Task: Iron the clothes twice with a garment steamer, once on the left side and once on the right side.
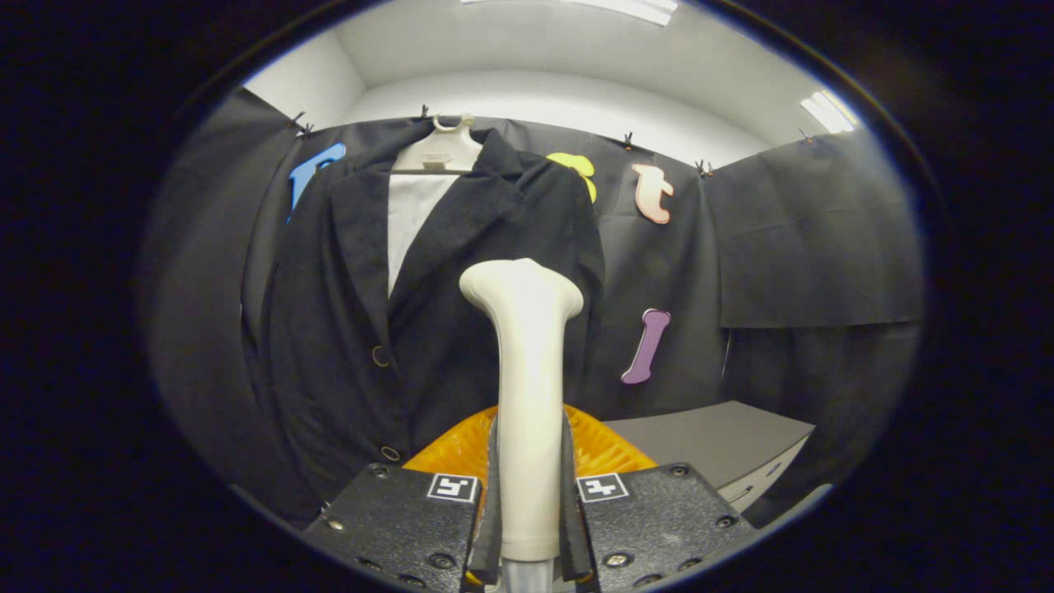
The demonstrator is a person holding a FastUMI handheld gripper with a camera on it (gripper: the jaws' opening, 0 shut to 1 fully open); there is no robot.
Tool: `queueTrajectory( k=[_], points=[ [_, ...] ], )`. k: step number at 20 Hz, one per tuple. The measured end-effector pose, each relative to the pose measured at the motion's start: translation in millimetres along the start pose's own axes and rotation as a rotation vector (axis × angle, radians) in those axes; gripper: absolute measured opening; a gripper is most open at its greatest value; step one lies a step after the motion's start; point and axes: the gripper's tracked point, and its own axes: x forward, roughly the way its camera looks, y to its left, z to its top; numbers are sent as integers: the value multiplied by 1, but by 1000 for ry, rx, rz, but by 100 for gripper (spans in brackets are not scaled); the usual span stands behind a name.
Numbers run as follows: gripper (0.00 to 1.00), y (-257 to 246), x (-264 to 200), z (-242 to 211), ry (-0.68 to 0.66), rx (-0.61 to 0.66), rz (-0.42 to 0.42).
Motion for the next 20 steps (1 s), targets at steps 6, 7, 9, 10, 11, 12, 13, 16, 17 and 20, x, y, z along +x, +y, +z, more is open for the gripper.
queueTrajectory(
  k=[6,7,9,10,11,12,13,16,17,20],
  points=[
    [31,3,-16,-27,50,-11,15],
    [31,2,-19,-32,57,-16,14],
    [31,1,-25,-46,79,-21,14],
    [31,2,-28,-53,96,-17,18],
    [31,2,-31,-61,113,-16,23],
    [31,2,-34,-69,128,-18,27],
    [31,0,-37,-76,139,-23,29],
    [31,-2,-44,-99,179,-33,35],
    [31,-2,-46,-106,194,-33,40],
    [31,-1,-50,-124,219,-47,40]
  ],
)
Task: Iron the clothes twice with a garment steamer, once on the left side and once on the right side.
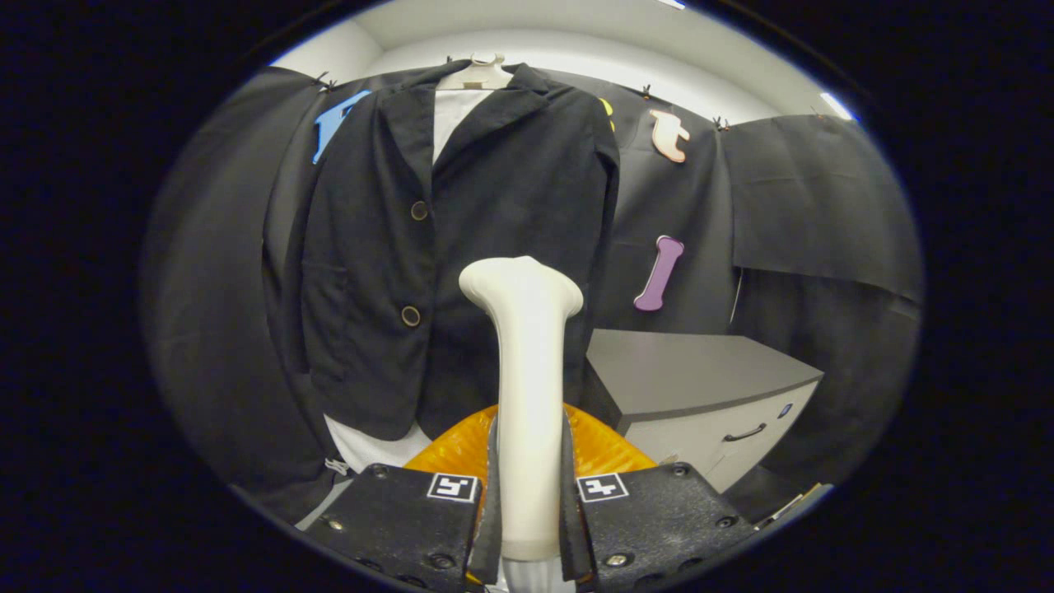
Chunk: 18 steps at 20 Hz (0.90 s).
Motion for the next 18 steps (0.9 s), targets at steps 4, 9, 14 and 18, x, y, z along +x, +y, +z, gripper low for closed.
queueTrajectory(
  k=[4,9,14,18],
  points=[
    [31,1,-4,-34,29,-9,2],
    [31,6,3,-91,131,-18,11],
    [31,14,7,-140,216,-8,14],
    [31,11,10,-158,256,-19,10]
  ],
)
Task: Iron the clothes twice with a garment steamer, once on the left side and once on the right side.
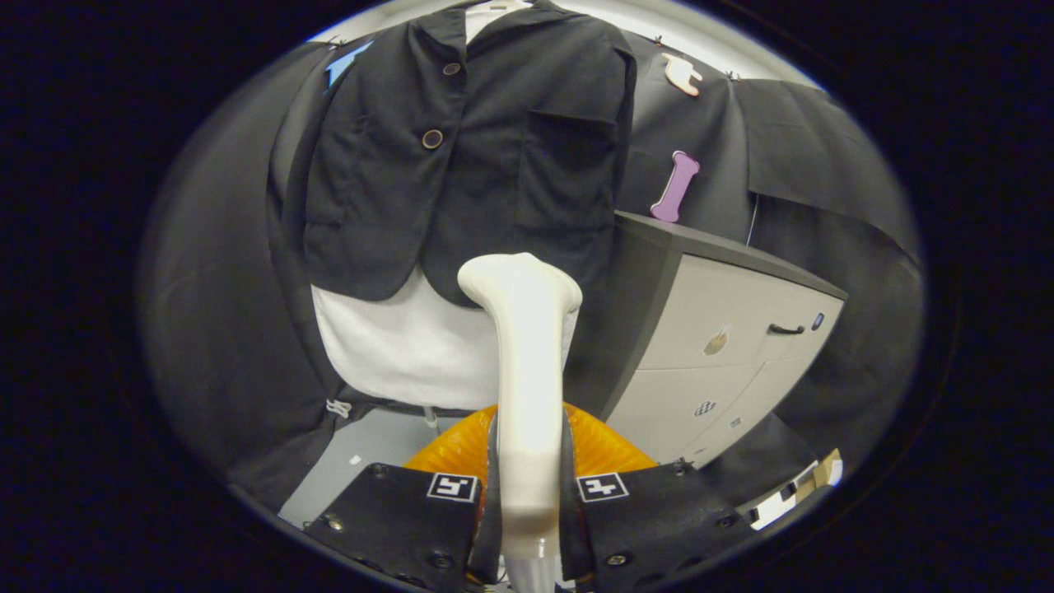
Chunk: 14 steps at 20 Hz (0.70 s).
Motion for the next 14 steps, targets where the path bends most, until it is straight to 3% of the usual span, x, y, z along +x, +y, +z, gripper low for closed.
queueTrajectory(
  k=[5,10,14],
  points=[
    [31,1,-5,4,32,16,-15],
    [31,11,-52,85,-121,39,-11],
    [31,42,-93,172,-302,75,54]
  ],
)
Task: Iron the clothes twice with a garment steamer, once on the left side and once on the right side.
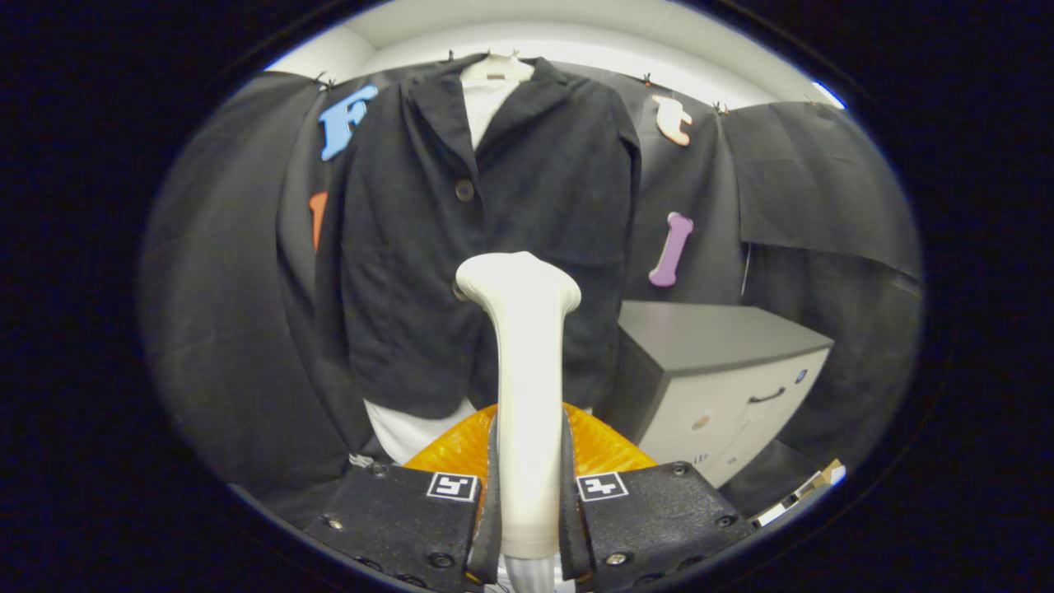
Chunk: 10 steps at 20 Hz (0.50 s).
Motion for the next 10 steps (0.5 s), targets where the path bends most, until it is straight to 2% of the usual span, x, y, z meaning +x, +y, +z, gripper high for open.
queueTrajectory(
  k=[5,10],
  points=[
    [31,51,-3,117,-256,-38,72],
    [31,92,20,199,-400,-102,59]
  ],
)
